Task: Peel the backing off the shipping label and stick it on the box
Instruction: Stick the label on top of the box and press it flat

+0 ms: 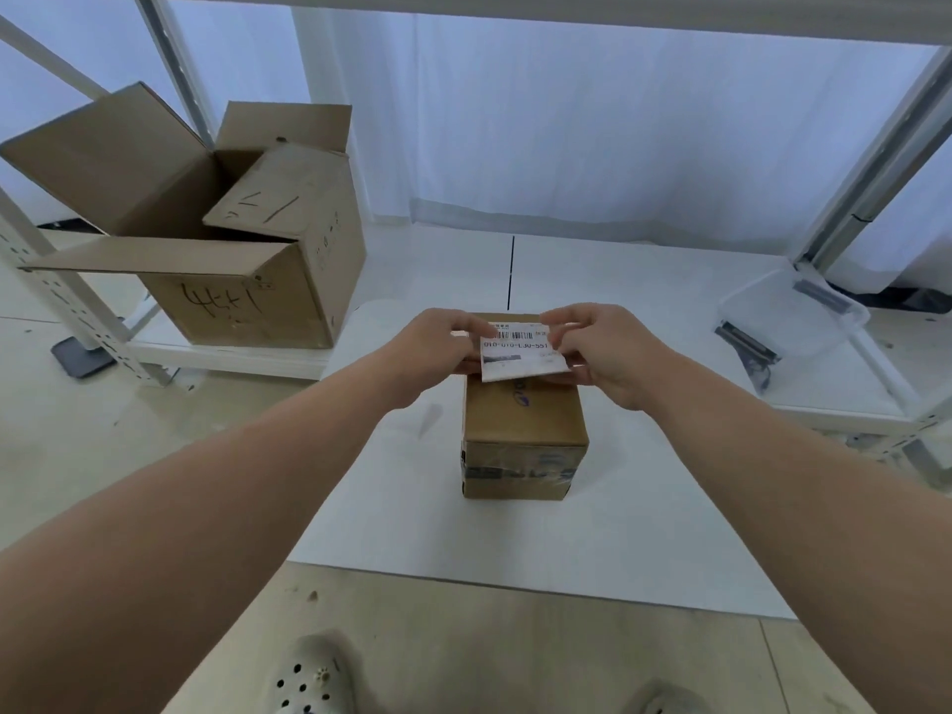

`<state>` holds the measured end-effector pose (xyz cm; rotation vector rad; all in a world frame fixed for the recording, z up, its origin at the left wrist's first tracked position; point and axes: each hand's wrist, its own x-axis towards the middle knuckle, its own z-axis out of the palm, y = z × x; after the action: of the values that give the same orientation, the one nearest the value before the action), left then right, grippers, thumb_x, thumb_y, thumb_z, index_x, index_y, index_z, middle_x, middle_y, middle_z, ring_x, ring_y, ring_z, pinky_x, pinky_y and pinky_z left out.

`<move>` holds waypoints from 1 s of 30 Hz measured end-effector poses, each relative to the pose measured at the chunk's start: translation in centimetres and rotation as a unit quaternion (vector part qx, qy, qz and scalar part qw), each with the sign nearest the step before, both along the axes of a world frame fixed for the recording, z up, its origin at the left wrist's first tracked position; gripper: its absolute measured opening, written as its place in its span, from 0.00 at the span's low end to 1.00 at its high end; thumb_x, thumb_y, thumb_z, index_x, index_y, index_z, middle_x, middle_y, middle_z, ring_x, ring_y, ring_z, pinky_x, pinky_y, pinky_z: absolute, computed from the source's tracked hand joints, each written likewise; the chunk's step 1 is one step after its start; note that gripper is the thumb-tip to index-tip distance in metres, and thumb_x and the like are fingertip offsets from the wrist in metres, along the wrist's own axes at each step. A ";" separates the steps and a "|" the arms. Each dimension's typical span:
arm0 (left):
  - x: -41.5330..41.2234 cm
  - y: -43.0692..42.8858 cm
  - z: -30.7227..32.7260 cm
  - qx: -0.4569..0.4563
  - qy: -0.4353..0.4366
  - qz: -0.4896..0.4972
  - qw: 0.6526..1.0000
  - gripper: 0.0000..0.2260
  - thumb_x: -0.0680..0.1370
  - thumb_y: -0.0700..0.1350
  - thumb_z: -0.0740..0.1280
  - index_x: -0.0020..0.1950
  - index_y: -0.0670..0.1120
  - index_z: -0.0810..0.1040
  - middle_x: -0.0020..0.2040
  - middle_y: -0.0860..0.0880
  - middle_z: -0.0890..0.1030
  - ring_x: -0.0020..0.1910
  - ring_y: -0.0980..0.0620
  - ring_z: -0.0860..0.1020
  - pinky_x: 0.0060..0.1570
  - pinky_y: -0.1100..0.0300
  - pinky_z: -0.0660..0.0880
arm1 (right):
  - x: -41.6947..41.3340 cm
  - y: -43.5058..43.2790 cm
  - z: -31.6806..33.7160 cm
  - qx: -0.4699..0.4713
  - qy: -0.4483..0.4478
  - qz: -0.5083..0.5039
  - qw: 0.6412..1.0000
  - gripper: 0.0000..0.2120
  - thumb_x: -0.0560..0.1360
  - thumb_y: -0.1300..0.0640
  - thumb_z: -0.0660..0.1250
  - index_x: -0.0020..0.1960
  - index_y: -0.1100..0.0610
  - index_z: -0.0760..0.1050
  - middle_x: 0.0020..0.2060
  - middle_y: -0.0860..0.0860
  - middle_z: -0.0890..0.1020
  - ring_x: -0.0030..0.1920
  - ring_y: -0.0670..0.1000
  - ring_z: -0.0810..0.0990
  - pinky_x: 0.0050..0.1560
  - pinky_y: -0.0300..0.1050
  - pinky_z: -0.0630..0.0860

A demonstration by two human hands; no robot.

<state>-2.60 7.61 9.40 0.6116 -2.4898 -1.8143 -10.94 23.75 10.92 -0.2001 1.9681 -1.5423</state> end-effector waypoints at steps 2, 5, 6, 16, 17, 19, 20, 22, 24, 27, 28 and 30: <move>0.5 -0.8 -0.2 -0.046 0.021 -0.035 0.998 0.15 0.77 0.32 0.60 0.60 0.43 0.77 0.50 0.51 0.79 0.47 0.56 0.80 0.41 0.73 0.77 | 0.0 0.4 -0.4 -0.060 -0.027 0.007 0.998 0.13 0.77 0.72 0.58 0.56 0.61 0.74 0.52 0.58 0.78 0.47 0.53 0.80 0.36 0.43 0.83; 0.8 -1.7 -0.5 -0.135 0.056 -0.075 0.986 0.16 0.75 0.35 0.67 0.61 0.46 0.76 0.55 0.50 0.79 0.53 0.54 0.78 0.47 0.70 0.76 | -0.4 0.8 -0.7 -0.113 -0.039 0.030 0.992 0.16 0.74 0.76 0.58 0.53 0.60 0.75 0.56 0.60 0.76 0.50 0.56 0.80 0.36 0.42 0.82; 0.8 -1.8 -0.6 -0.165 0.062 -0.085 0.981 0.16 0.74 0.37 0.70 0.61 0.47 0.76 0.56 0.52 0.78 0.53 0.55 0.77 0.47 0.71 0.75 | -0.5 0.8 -0.6 -0.127 -0.040 0.035 0.990 0.17 0.74 0.77 0.57 0.53 0.61 0.75 0.56 0.60 0.76 0.52 0.57 0.79 0.37 0.42 0.83; -0.6 -0.7 -2.0 -0.327 0.118 -0.048 0.936 0.08 0.77 0.47 0.66 0.52 0.44 0.80 0.49 0.49 0.81 0.50 0.49 0.76 0.49 0.58 0.70 | -1.3 1.6 -1.3 -0.024 0.148 0.107 0.983 0.18 0.73 0.69 0.66 0.62 0.60 0.74 0.56 0.57 0.79 0.50 0.51 0.79 0.46 0.35 0.80; -0.6 -0.6 -2.0 -0.325 0.121 -0.046 0.937 0.08 0.78 0.47 0.65 0.52 0.43 0.79 0.49 0.48 0.81 0.50 0.48 0.77 0.50 0.56 0.71 | -1.3 1.6 -1.4 0.020 0.206 0.113 0.972 0.16 0.73 0.66 0.67 0.61 0.59 0.75 0.52 0.55 0.80 0.45 0.48 0.78 0.41 0.31 0.77; -0.6 -0.6 -2.0 -0.316 0.127 -0.055 0.939 0.09 0.79 0.46 0.63 0.52 0.42 0.77 0.50 0.47 0.81 0.51 0.49 0.78 0.51 0.57 0.72 | -1.3 1.5 -1.6 0.073 0.284 0.127 0.948 0.14 0.73 0.62 0.68 0.59 0.58 0.77 0.42 0.50 0.79 0.37 0.45 0.73 0.33 0.25 0.70; -0.6 -0.6 -1.9 -0.314 0.129 -0.060 0.939 0.09 0.80 0.46 0.62 0.53 0.42 0.76 0.51 0.47 0.81 0.52 0.50 0.77 0.50 0.58 0.72 | -1.3 1.3 -1.8 0.081 0.298 0.135 0.941 0.14 0.74 0.61 0.68 0.59 0.57 0.78 0.41 0.49 0.79 0.36 0.44 0.72 0.31 0.24 0.68; -0.6 -0.6 -1.9 -0.312 0.133 -0.069 0.938 0.10 0.80 0.47 0.61 0.53 0.41 0.75 0.52 0.48 0.81 0.53 0.52 0.77 0.47 0.63 0.70 | -1.3 1.1 -2.1 0.083 0.306 0.151 0.936 0.15 0.75 0.60 0.68 0.61 0.57 0.76 0.45 0.49 0.79 0.36 0.42 0.73 0.30 0.23 0.67; -0.6 -0.5 -1.6 -0.307 0.131 -0.077 0.939 0.10 0.80 0.47 0.62 0.53 0.40 0.74 0.52 0.48 0.80 0.51 0.54 0.76 0.40 0.68 0.68 | -1.5 1.0 -2.1 0.097 0.326 0.156 0.927 0.14 0.76 0.60 0.66 0.61 0.57 0.76 0.46 0.48 0.78 0.37 0.41 0.73 0.31 0.22 0.67; -0.3 -0.6 -1.2 -0.266 0.108 -0.085 0.954 0.10 0.78 0.48 0.66 0.54 0.43 0.72 0.51 0.51 0.79 0.49 0.54 0.76 0.42 0.73 0.68 | -1.7 1.1 -1.9 0.130 0.350 0.165 0.913 0.11 0.77 0.62 0.63 0.58 0.56 0.77 0.50 0.50 0.78 0.43 0.43 0.75 0.37 0.26 0.69; -0.1 -0.7 -1.2 -0.252 0.096 -0.087 0.959 0.10 0.77 0.47 0.67 0.54 0.44 0.72 0.52 0.52 0.79 0.49 0.54 0.76 0.42 0.74 0.69 | -1.7 1.1 -1.9 0.135 0.345 0.170 0.913 0.11 0.77 0.63 0.62 0.58 0.57 0.76 0.51 0.50 0.78 0.47 0.44 0.75 0.40 0.28 0.70; 0.0 -0.7 -1.2 -0.239 0.084 -0.087 0.963 0.11 0.75 0.45 0.69 0.54 0.45 0.71 0.54 0.51 0.80 0.50 0.55 0.75 0.40 0.75 0.71 | -1.6 1.2 -1.9 0.136 0.329 0.177 0.918 0.11 0.77 0.65 0.59 0.57 0.59 0.76 0.53 0.51 0.78 0.51 0.48 0.75 0.44 0.33 0.73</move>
<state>-2.56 6.89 8.21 0.2131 -2.7761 -1.1572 -12.52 24.97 9.05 -1.0082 2.4437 -1.0168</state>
